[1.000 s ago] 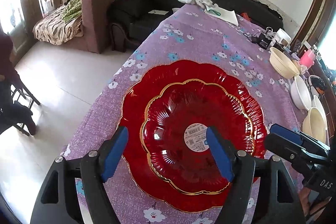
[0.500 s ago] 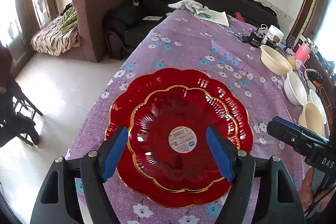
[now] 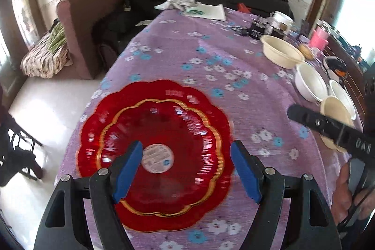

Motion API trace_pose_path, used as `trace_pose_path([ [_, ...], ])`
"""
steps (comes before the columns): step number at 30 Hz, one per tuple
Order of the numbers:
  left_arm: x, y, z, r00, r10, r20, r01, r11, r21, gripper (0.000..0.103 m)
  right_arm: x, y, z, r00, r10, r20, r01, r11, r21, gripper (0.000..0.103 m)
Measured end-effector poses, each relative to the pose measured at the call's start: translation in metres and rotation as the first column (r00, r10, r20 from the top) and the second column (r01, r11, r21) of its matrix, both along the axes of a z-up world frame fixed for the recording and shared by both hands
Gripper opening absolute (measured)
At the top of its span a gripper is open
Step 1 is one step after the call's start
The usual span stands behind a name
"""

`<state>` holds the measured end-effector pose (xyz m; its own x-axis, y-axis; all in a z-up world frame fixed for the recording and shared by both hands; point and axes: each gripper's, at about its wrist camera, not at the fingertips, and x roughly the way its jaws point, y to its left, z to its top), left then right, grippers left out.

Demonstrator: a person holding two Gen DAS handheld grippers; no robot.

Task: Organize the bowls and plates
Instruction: 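Move the right tool toward the white bowls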

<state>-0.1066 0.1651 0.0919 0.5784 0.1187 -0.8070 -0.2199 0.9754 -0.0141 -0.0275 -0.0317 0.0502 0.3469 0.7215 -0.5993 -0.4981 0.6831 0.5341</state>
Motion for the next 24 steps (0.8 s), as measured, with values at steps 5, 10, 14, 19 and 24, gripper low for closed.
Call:
trace_pose_path([
  [5,0.016,-0.034,-0.001,0.997,-0.079,-0.02,0.079,0.997,0.008,0.077,0.014,-0.033,0.011,0.997,-0.07,0.026,0.07,0.998,0.001,0.059],
  [10,0.034,-0.071,-0.003,0.987,-0.155,-0.039,0.156,0.988,0.013,0.077,0.038,-0.07,0.027,0.986,-0.158,0.052,0.158,0.987,-0.003,0.059],
  [14,0.054,-0.098,-0.004,0.976,-0.209,-0.051,0.21,0.978,0.0,0.077,0.069,-0.1,0.054,0.968,-0.231,0.099,0.232,0.973,0.003,0.062],
  [19,0.084,-0.129,-0.004,0.965,-0.258,-0.051,0.259,0.966,0.001,0.077,0.104,-0.145,0.061,0.931,-0.33,0.156,0.336,0.942,-0.013,0.067],
  [24,0.132,-0.144,-0.005,0.965,-0.262,-0.022,0.26,0.962,-0.083,0.077,0.128,-0.189,0.028,0.927,-0.372,0.038,0.372,0.928,0.012,0.042],
])
